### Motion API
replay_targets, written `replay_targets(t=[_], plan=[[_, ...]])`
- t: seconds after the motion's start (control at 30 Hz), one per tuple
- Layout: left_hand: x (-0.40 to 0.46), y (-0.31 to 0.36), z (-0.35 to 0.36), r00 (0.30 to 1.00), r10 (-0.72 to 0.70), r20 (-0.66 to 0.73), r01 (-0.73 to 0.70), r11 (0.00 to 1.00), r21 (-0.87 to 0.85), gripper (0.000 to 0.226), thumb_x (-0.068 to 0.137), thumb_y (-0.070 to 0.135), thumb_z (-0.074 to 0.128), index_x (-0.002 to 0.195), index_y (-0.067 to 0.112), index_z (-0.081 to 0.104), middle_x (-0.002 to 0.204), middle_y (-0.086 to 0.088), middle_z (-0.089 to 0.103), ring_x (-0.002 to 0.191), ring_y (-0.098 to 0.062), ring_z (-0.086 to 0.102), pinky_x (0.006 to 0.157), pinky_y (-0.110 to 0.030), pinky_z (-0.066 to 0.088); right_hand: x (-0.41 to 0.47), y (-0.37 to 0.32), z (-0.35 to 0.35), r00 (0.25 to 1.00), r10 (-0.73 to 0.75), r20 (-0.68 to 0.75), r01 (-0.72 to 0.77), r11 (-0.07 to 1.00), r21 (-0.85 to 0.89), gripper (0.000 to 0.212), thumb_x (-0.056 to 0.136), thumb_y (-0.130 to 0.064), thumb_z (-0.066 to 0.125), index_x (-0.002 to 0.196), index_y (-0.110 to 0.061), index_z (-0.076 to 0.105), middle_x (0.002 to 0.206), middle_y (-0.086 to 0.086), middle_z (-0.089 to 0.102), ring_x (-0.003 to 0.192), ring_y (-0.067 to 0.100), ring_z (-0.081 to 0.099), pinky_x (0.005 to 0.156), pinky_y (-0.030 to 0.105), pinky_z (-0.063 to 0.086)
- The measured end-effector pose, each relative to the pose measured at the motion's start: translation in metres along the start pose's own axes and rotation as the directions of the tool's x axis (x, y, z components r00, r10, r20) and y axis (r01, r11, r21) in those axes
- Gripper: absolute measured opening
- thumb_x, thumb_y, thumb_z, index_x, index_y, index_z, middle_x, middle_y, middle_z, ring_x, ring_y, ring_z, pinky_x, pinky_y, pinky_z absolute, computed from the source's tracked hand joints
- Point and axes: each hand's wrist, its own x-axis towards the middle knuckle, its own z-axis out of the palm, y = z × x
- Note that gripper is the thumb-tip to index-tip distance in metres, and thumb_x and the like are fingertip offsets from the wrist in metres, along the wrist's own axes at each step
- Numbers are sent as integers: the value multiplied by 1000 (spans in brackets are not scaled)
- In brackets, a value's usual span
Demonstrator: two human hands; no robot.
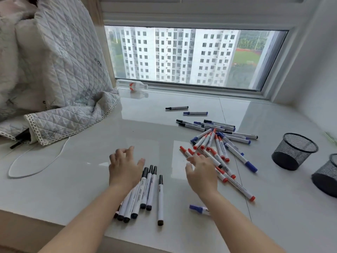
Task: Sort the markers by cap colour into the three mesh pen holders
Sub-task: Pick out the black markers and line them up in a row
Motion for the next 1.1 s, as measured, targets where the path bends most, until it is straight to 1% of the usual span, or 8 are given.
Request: replay_targets(t=[0.23,0.53,0.63,0.7,0.8,0.87,0.93,1.1], plan=[[61,73,31,979,134,153,-135,991,-6,53,90,37,48,139,20,34,138,-9,31,129,-28,25,104,-40,30,68,60,-23,998,55,-1,-51,931,-361,37,97,-35,37,104,-13,66,100,6,64,95,21,49,80,29,40],[172,159,103,919,-51,391,111,985,-134,38,91,33,46,125,16,52,128,-10,54,117,-27,50,99,-34,42,117,72,-19,937,155,313,-16,915,-402,27,90,-37,47,90,-12,57,99,7,55,97,24,46,85,32,41],[187,181,113,875,-162,456,288,932,-220,25,89,29,48,109,13,52,119,-14,56,109,-28,55,95,-40,47,133,72,-40,858,268,438,-107,928,-358,31,85,-32,57,64,-17,40,79,3,49,77,20,50,64,27,42],[187,188,118,868,-207,451,328,921,-209,33,89,27,49,119,15,46,120,-13,53,99,-26,54,87,-34,48,137,73,-56,807,325,494,-154,922,-355,28,83,-22,59,63,-16,40,68,-1,44,59,13,43,49,20,33],[194,204,119,927,-136,350,163,985,-48,40,89,22,46,129,22,41,127,-10,42,94,-25,49,76,-31,40,157,82,-88,767,319,556,-93,914,-396,7,87,-17,51,93,-14,50,88,0,54,70,18,50,56,24,35],[198,211,121,945,-14,327,-5,998,59,43,87,15,45,129,26,43,127,-7,38,107,-25,45,79,-33,38,171,90,-110,702,314,639,-54,919,-392,17,89,-16,46,106,-18,49,104,3,58,87,22,55,65,29,40],[203,215,123,930,91,355,-159,973,167,45,85,12,45,127,28,45,124,-4,37,113,-23,37,81,-32,37,188,98,-127,662,298,688,-67,937,-342,20,91,-16,44,110,-23,49,105,1,56,82,17,51,62,26,40],[218,219,130,872,251,420,-414,835,363,39,83,19,49,120,29,50,123,-4,38,114,-25,33,87,-34,35,229,129,-134,811,312,495,-132,922,-365,22,89,-13,40,109,-19,49,102,6,58,78,23,46,64,31,40]])
